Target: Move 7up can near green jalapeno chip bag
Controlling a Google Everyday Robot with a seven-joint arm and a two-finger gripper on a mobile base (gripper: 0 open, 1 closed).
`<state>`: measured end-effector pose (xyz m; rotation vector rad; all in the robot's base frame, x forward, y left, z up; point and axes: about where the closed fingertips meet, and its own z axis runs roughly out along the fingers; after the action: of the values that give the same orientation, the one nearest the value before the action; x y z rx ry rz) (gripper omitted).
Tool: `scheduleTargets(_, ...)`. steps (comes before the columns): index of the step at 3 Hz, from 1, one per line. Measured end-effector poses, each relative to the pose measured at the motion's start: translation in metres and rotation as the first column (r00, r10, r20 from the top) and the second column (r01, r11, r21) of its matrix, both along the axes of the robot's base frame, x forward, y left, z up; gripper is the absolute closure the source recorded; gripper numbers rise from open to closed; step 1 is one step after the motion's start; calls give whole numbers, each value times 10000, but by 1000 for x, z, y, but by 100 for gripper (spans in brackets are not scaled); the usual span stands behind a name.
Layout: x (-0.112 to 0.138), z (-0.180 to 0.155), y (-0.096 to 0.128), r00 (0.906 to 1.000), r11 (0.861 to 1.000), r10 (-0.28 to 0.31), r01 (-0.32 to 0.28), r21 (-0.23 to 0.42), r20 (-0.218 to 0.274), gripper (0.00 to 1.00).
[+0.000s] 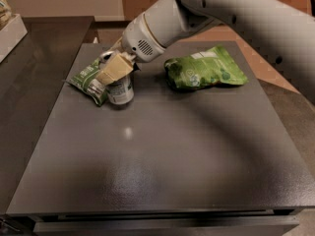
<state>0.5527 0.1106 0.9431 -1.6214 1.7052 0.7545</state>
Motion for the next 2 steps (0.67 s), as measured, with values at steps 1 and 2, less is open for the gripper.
scheduleTargets(1, 9, -9, 10, 10000, 9996, -91, 91, 283, -8, 63)
scheduleTargets(2, 15, -17, 12, 9996, 9977, -259, 252, 626, 104, 39)
